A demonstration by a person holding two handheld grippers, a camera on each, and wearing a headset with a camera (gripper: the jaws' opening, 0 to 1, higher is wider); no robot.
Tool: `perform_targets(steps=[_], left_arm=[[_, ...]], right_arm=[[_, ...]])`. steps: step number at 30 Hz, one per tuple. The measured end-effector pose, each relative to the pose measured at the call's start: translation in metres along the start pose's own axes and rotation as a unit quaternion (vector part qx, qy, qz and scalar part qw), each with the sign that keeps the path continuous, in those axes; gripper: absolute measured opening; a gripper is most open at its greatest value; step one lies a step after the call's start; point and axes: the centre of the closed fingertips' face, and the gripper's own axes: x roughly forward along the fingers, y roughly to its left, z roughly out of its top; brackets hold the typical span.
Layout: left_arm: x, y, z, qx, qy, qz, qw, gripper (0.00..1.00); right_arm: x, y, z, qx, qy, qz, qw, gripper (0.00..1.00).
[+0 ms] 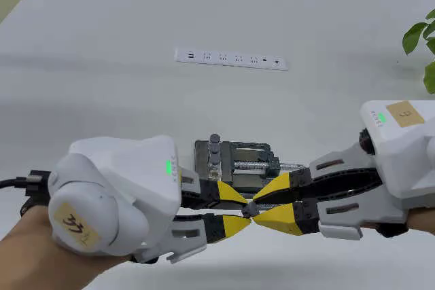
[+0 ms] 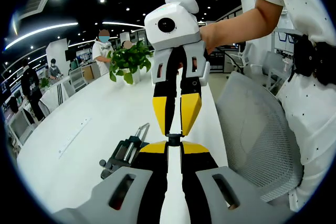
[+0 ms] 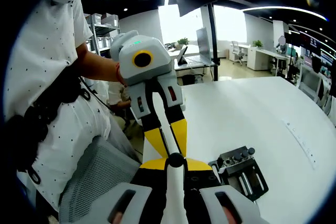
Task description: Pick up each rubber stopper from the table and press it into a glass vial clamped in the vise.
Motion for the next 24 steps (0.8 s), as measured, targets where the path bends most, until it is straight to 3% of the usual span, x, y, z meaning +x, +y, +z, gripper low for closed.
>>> perform_targets(steps=[14, 24], left_arm=[[-0.001, 0.0, -0.006, -0.005, 0.007, 0.002, 1.0, 0.05], [-0.003, 0.0, -0.011, -0.02, -0.001, 0.008, 0.9998, 0.08]], right_arm=[[0.005, 0.0, -0.003, -0.002, 0.01, 0.003, 0.9999, 0.05], [0.01, -0.002, -0.003, 0.002, 0.017, 0.006, 0.9998, 0.05]])
